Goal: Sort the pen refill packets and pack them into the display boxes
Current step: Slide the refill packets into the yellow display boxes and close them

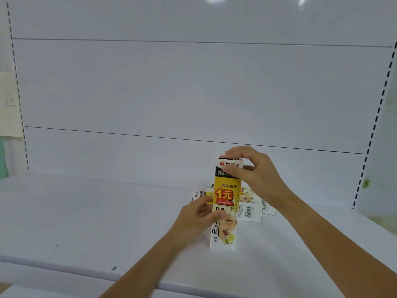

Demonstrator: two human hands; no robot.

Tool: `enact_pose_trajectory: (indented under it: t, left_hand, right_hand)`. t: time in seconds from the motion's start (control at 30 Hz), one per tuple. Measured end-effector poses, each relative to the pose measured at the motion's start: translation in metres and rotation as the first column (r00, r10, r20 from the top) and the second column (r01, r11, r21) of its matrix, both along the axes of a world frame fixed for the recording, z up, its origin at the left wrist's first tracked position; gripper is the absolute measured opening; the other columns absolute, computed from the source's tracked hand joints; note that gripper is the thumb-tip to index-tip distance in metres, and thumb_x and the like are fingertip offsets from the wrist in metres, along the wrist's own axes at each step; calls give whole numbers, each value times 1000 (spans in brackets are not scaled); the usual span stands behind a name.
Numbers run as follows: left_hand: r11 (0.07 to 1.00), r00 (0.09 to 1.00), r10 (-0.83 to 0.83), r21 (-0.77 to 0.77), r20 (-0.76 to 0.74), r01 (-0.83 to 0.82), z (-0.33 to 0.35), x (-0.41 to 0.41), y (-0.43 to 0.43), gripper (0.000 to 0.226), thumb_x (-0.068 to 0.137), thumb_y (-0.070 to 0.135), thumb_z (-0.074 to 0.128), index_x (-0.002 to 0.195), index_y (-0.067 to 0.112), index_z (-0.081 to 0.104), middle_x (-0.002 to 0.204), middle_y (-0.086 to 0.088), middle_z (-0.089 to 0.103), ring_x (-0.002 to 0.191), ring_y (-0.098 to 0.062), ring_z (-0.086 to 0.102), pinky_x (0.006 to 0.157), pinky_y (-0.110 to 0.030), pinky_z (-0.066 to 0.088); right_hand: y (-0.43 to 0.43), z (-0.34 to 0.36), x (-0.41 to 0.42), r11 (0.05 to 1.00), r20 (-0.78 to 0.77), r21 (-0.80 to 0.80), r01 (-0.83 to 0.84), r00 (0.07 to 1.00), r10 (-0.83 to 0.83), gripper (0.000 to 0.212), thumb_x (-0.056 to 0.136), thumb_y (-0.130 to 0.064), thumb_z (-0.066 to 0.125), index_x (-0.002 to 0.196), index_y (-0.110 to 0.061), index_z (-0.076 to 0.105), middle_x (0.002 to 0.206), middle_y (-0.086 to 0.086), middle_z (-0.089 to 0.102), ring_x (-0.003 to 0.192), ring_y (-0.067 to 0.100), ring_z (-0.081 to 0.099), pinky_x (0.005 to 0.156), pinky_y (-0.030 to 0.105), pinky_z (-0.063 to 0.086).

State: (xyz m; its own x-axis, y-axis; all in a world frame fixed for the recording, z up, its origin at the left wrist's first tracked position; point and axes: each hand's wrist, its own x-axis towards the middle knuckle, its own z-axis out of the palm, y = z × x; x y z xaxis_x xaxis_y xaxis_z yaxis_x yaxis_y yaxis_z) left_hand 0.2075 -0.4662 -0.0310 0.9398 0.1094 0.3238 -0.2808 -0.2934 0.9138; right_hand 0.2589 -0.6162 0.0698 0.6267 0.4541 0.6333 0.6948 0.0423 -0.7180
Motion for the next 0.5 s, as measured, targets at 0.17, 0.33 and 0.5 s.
enact_pose_trajectory:
  t: [0.17,0.33,0.5]
  left_hand:
    - [999,999,38,20,-1,-38,0,0,-3,31,83,31,67,113,27,61,106,11,70,97,-5,67,90,-32,53]
    - [999,999,41,22,16,-42,2,-5,-6,26,86,27,63,112,27,61,103,12,71,92,-3,68,84,-23,53]
    - [999,1000,28,22,10,-28,1,-5,-6,38,81,38,65,116,25,59,106,11,71,95,-6,68,89,-31,54]
  right_hand:
    - [1,-3,-1,1000,26,4,16,1000,-16,10,82,-12,67,87,-20,63,95,-14,60,82,1,63,65,15,51]
    - [-2,-1,-2,996,61,-83,9,998,-4,18,83,-17,68,94,-30,64,105,-9,61,98,9,61,82,24,52]
    - [-15,18,1,992,-63,-109,-59,997,52,17,89,-21,59,103,-23,68,107,-6,67,106,8,60,94,29,49]
